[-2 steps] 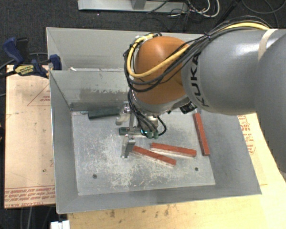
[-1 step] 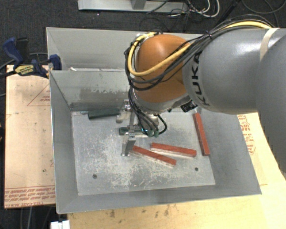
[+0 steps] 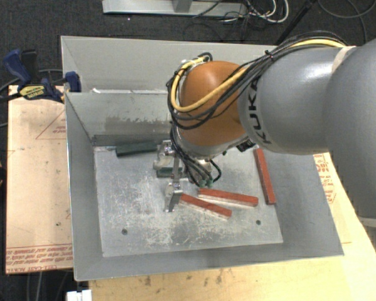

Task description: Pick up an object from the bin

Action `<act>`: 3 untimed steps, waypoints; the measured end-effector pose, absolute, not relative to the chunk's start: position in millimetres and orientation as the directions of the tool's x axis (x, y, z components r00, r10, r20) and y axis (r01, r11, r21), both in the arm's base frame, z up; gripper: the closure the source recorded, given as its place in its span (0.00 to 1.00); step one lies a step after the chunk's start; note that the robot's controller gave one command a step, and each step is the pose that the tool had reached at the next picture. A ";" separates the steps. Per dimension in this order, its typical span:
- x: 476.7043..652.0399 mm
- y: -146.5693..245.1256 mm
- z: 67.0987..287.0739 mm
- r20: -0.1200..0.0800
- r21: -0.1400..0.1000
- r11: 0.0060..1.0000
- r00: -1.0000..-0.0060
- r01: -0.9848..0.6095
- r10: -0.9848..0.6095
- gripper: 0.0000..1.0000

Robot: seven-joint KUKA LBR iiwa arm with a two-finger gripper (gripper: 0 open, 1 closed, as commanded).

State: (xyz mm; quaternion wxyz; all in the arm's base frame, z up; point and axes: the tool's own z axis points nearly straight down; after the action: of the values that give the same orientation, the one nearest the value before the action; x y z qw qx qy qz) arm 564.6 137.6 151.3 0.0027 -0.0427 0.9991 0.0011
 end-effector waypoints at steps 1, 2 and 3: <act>578.3 111.8 83.0 -0.004 0.001 0.971 -0.971 -0.237 -0.237 1.00; 577.6 111.9 82.7 -0.001 0.002 0.971 -0.971 -0.238 -0.238 0.00; 577.8 111.9 82.7 -0.002 0.002 0.971 -0.971 -0.238 -0.238 0.00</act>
Offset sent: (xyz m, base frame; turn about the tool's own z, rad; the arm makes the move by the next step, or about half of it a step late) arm 0.0000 0.0000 0.0000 0.0000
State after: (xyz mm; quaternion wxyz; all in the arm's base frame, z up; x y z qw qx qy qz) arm 577.8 111.9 82.7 0.0011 -0.1197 0.9928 0.0011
